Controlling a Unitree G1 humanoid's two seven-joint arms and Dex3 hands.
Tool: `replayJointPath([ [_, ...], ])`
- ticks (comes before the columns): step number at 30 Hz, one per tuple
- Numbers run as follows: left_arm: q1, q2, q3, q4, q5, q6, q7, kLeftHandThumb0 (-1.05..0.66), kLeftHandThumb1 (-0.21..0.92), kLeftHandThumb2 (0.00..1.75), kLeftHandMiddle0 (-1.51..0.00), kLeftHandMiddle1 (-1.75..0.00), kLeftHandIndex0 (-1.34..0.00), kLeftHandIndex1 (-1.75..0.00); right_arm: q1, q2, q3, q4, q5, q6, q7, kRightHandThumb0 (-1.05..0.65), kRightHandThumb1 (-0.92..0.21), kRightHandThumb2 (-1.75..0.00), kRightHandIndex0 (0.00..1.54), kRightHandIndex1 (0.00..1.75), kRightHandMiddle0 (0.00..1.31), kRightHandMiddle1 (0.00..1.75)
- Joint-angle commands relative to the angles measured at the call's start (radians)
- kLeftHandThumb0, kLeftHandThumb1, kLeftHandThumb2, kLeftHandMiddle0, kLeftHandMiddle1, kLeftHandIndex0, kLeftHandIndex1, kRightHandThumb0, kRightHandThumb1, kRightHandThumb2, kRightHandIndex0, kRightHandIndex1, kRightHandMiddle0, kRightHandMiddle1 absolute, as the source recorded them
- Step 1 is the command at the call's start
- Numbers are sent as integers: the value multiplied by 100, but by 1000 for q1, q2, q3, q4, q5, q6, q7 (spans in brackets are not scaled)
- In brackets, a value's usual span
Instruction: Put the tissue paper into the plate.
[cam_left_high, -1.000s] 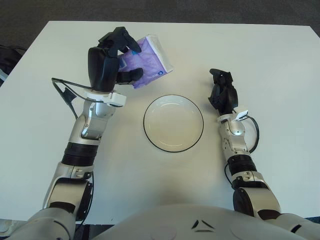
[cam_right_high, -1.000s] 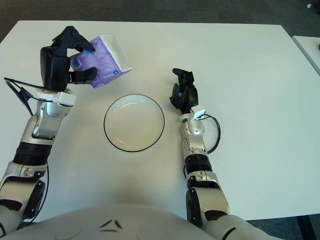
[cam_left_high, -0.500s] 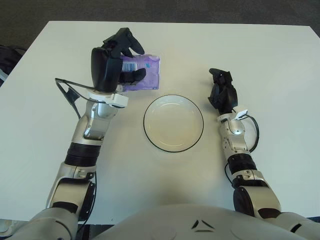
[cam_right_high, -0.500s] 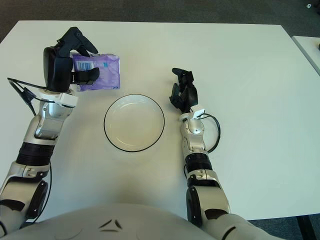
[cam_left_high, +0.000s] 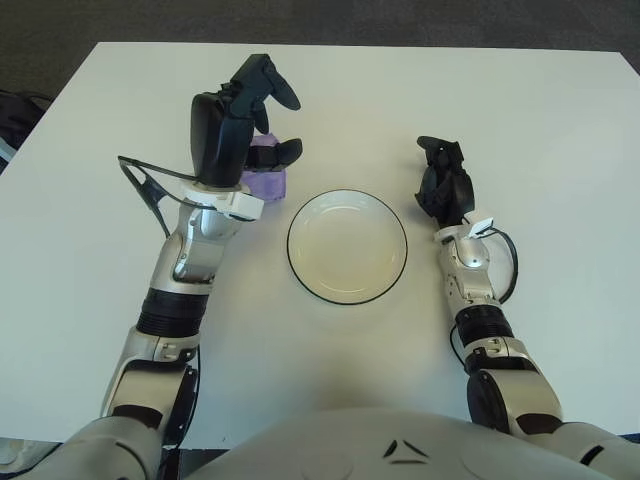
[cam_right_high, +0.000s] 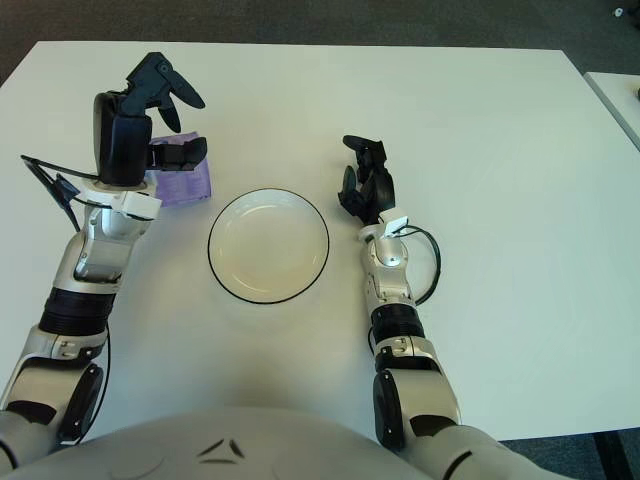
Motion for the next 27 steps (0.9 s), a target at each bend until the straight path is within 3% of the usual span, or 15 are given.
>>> replayJointPath([
  [1, 47, -17, -45, -3, -28, -61, -28, -49, 27, 137, -124, -175, -64, -175, 153, 10, 0, 180, -13, 62, -16, -64, -92, -80, 33, 14, 0, 105],
  [8, 54, -6, -70, 13, -119, -122, -114, -48, 28, 136, -123, -175, -64, -175, 151, 6, 3, 189, -20, 59, -22, -64, -92, -81, 32, 13, 0, 103],
  [19, 53, -16, -53, 42, -105, -183, -125, -48, 28, 135, -120, -175, -63, -175, 158, 0, 6, 181, -20, 63, -24, -64, -92, -82, 33, 14, 0, 106],
  [23, 50, -13, -51, 54, -94, -183, -134, -48, 29, 135, -120, -175, -63, -175, 160, -2, 7, 179, -21, 66, -24, -63, -92, -82, 33, 14, 0, 106],
  [27, 42, 36, -43, 54, -54, -132, -188, -48, 29, 135, -120, -175, -63, -175, 162, -3, 9, 178, -21, 67, -25, -63, -92, -83, 33, 14, 0, 105],
])
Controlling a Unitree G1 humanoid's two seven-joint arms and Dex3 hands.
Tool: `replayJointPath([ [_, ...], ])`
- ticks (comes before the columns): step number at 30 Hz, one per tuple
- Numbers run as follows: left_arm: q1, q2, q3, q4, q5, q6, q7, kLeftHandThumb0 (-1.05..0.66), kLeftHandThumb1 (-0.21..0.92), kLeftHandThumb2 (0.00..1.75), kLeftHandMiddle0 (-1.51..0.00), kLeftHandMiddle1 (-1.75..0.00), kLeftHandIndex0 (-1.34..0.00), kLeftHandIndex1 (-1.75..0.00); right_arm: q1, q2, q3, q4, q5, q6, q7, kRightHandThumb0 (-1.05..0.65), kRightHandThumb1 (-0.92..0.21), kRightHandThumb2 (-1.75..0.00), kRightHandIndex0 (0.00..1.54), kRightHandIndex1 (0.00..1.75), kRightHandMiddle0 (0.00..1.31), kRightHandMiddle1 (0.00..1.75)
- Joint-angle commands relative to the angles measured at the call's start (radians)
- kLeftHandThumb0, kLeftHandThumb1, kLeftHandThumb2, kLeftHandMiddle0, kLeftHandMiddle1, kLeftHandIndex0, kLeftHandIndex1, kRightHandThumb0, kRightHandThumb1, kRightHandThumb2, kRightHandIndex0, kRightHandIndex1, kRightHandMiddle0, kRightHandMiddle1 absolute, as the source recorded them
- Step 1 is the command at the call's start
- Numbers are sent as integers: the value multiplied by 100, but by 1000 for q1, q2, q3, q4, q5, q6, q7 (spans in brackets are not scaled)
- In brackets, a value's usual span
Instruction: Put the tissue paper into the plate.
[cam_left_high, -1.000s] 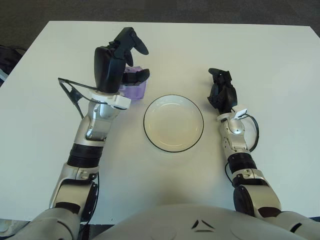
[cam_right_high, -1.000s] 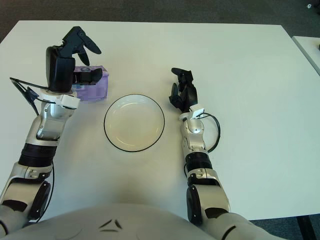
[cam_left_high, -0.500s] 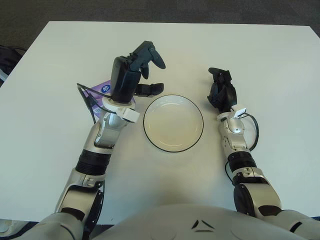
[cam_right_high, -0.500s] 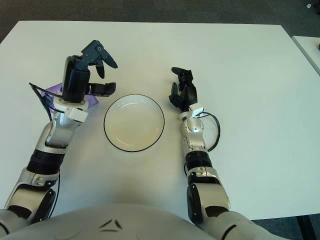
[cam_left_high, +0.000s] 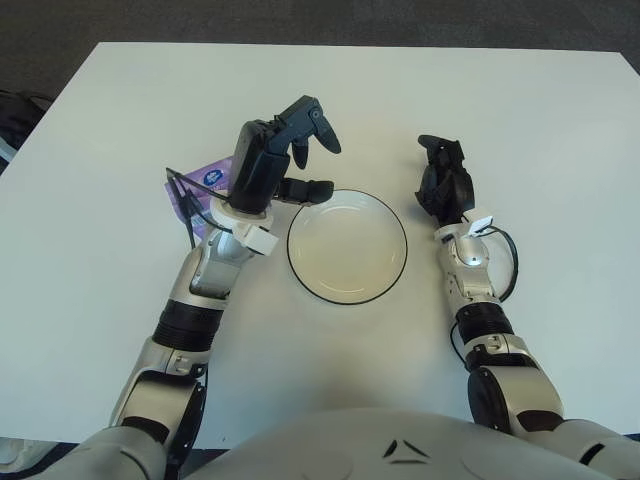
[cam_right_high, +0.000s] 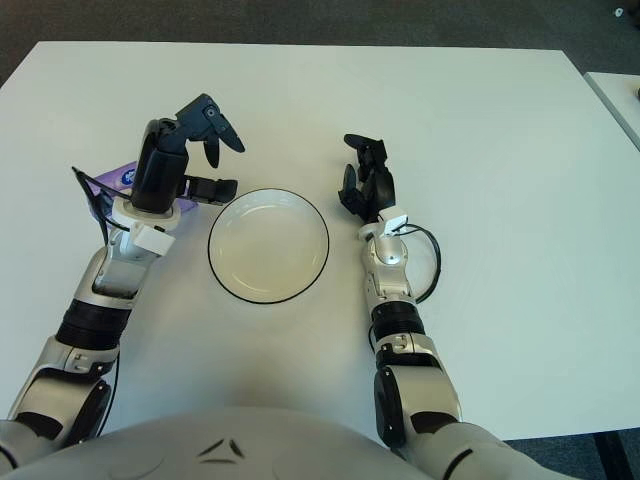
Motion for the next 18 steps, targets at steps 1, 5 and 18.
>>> replayJointPath([
  [1, 0, 65, 20, 1, 60, 45, -61, -48, 29, 135, -120, -175, -63, -175, 171, 8, 4, 161, -15, 73, -9, -63, -92, -83, 33, 14, 0, 105],
  [5, 5, 102, 36, -40, 165, 115, -84, -49, 28, 136, -121, -175, -64, -175, 175, 8, 7, 160, -16, 71, -7, -63, -92, -83, 33, 14, 0, 104],
  [18, 35, 62, 94, -246, 549, 572, -151, -50, 25, 139, -122, -175, -66, -175, 178, 6, 13, 161, -12, 70, 1, -61, -92, -82, 32, 14, 0, 102],
])
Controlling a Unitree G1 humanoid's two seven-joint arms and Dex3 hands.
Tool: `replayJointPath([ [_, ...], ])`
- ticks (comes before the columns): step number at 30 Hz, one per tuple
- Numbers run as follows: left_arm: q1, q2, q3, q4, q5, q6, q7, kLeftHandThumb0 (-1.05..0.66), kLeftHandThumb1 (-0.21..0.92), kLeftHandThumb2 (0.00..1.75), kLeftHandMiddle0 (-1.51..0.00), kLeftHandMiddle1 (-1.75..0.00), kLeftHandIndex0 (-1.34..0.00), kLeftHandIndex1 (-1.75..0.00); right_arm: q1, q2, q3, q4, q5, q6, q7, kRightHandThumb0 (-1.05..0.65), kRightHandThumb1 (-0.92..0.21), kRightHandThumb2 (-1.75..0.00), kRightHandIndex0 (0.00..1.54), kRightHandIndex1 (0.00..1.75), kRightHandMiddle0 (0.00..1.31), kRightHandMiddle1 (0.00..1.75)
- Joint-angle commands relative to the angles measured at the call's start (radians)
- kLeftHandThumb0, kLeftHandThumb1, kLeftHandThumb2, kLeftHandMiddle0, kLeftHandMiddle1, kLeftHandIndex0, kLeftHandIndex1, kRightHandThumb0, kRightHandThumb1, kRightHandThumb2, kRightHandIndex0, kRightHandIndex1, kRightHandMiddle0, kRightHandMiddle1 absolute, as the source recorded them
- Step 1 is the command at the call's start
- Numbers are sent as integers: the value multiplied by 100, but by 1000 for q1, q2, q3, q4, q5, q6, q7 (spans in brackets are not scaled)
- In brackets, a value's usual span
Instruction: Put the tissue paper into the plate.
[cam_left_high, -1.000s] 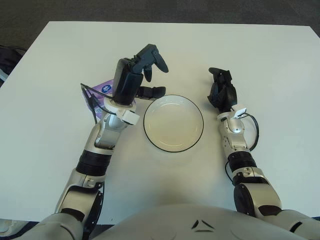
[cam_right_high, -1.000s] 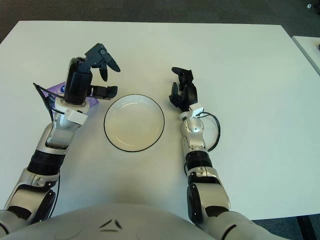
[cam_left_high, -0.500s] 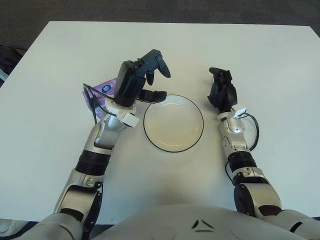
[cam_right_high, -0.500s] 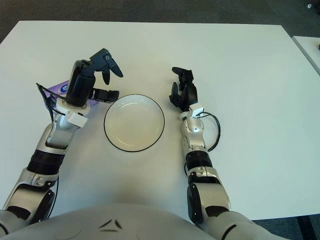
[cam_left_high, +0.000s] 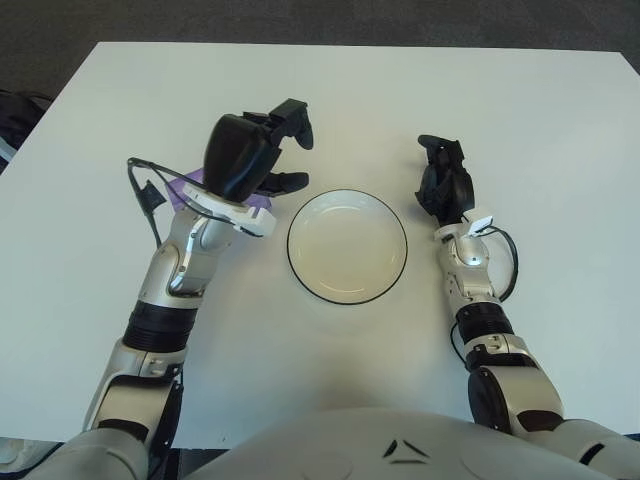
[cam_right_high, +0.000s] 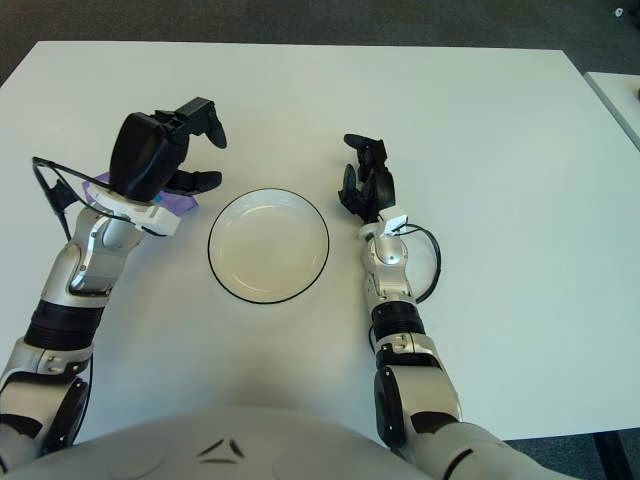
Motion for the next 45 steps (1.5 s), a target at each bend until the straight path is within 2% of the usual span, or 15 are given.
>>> replayJointPath([
  [1, 17, -18, 17, -98, 142, 173, -66, -50, 25, 140, -122, -175, -66, -175, 178, 9, 5, 162, -13, 70, 0, -61, -92, -82, 33, 14, 0, 102],
  [4, 12, -27, 9, -126, 256, 274, -107, -50, 25, 140, -120, -175, -67, -175, 177, 8, 6, 165, -13, 70, 0, -61, -92, -82, 33, 14, 0, 102],
  [8, 5, -21, 1, -171, 429, 388, -219, -47, 36, 126, -113, -175, -57, -175, 176, 8, 8, 169, -12, 71, 1, -63, -92, -82, 33, 14, 0, 103],
  [16, 49, 17, 3, -248, 636, 463, -445, -41, 60, 95, -94, -175, -40, -175, 174, 8, 13, 170, -16, 73, -3, -65, -92, -83, 33, 14, 0, 103],
  [18, 69, 47, 8, -262, 699, 457, -531, -62, 76, 81, -83, -175, -30, -171, 172, 8, 15, 172, -17, 72, -2, -64, -92, -82, 33, 14, 0, 103],
  [19, 75, 58, 8, -267, 723, 452, -564, -71, 82, 77, -68, -175, -23, -166, 172, 8, 15, 173, -17, 71, -2, -64, -92, -82, 32, 14, 0, 103],
  [21, 77, 70, 8, -275, 756, 443, -611, -79, 87, 74, -54, -175, -18, -162, 171, 8, 15, 175, -17, 71, -2, -64, -92, -82, 32, 14, 0, 103],
  [23, 76, 84, 7, -282, 785, 430, -660, -86, 89, 75, -40, -164, -11, -156, 170, 9, 16, 176, -16, 71, -2, -63, -92, -82, 32, 14, 0, 103],
  [24, 79, 97, 10, -291, 794, 419, -691, -90, 90, 76, -33, -150, -7, -149, 169, 10, 15, 178, -15, 72, -1, -63, -92, -82, 32, 14, 0, 103],
  [25, 80, 105, 13, -296, 798, 412, -711, -94, 91, 77, -28, -132, -4, -138, 168, 11, 15, 180, -15, 73, -1, -63, -92, -81, 32, 14, 0, 103],
  [28, 87, 113, 18, -308, 796, 404, -738, -99, 92, 78, -23, -102, -1, -120, 166, 13, 15, 183, -13, 76, 0, -63, -92, -81, 32, 14, 0, 104],
  [32, 61, 114, 17, -336, 800, 390, -816, -103, 92, 78, -21, -84, 0, -102, 162, 15, 15, 187, -13, 79, -2, -63, -92, -81, 32, 14, 0, 104],
  [35, 66, 131, 29, -337, 773, 374, -863, -104, 92, 79, -20, -65, 0, -78, 158, 18, 15, 191, -11, 82, -2, -63, -92, -81, 33, 14, 0, 106],
  [40, 69, 198, 79, -496, 654, 308, -1083, -105, 92, 81, -29, -49, 0, -62, 152, 20, 13, 198, -8, 84, -1, -63, -92, -81, 33, 14, 0, 107],
  [45, 12, 280, 97, -490, 490, 259, -1274, -105, 92, 82, -31, -47, 0, -39, 141, 22, 12, 215, -6, 81, 1, -62, -92, -79, 32, 14, 0, 107],
])
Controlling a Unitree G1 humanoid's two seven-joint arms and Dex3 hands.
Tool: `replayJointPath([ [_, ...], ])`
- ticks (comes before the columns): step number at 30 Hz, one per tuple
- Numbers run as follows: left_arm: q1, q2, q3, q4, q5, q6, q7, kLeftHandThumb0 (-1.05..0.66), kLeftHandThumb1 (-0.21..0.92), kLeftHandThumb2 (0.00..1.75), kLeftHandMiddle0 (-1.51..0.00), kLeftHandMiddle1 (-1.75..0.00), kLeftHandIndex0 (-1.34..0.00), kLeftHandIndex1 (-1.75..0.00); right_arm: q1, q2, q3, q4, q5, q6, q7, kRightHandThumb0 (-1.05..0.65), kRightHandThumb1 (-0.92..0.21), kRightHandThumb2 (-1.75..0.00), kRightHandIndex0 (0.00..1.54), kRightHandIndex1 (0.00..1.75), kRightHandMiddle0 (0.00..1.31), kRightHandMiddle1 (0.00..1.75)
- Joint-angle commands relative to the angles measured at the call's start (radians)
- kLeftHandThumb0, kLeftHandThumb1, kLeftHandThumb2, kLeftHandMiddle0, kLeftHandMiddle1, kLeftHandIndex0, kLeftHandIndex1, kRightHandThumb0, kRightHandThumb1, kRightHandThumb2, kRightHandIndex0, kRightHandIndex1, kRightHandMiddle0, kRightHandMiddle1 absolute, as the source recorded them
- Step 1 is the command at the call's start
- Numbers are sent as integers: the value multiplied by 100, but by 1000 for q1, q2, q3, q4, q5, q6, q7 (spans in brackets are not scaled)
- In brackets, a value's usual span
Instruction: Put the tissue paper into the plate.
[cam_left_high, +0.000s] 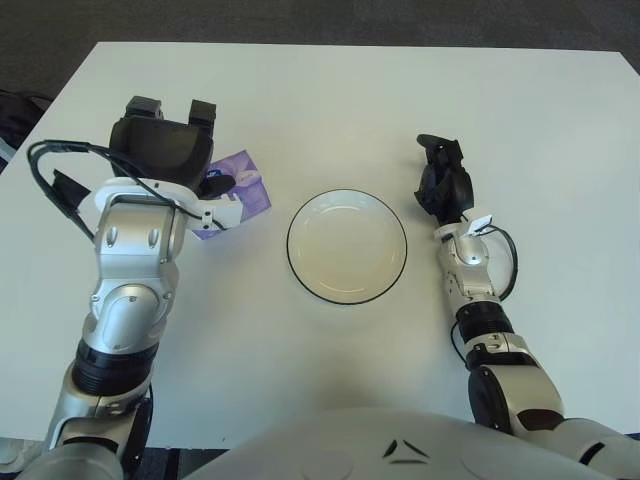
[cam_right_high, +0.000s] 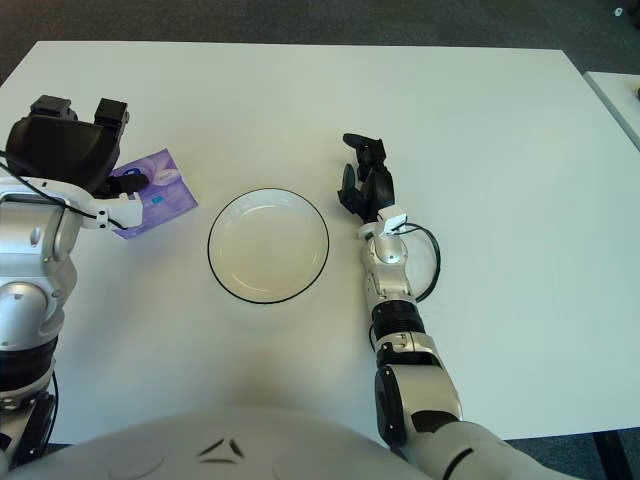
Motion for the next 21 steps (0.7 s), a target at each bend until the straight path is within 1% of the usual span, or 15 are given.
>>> replayJointPath([
  [1, -46, 94, 33, -33, -139, -53, -167, -105, 92, 82, -31, -47, 0, -35, 151, 20, 2, 204, -7, 81, 2, -62, -92, -79, 32, 14, 0, 107],
  [5, -70, 125, 46, -20, -210, -66, -185, -105, 92, 79, -32, -52, 0, -21, 142, 22, 2, 218, -5, 76, 5, -61, -92, -78, 32, 14, 0, 107],
  [6, -74, 129, 49, -18, -224, -66, -186, -105, 92, 78, -32, -56, 0, -13, 140, 22, 1, 222, -4, 74, 6, -61, -92, -78, 32, 14, 0, 107],
  [9, -79, 131, 62, -10, -266, -62, -177, -105, 92, 74, -32, -61, 0, -4, 134, 26, 0, 233, 1, 68, 11, -61, -92, -78, 32, 14, 0, 108],
  [12, -87, 132, 72, 0, -298, -50, -169, -105, 92, 71, -31, -63, 0, -1, 129, 29, -2, 244, 5, 61, 15, -60, -92, -77, 32, 14, 0, 108],
  [17, -93, 141, 80, 20, -330, -42, -153, -102, 92, 67, -24, -60, 0, 0, 122, 32, -4, 260, 7, 53, 18, -60, -92, -77, 33, 14, 0, 108],
  [21, -86, 150, 90, 37, -357, -53, -115, -99, 92, 70, -20, -51, 0, 0, 116, 34, -5, 272, 9, 46, 19, -60, -92, -77, 33, 14, 0, 106],
])
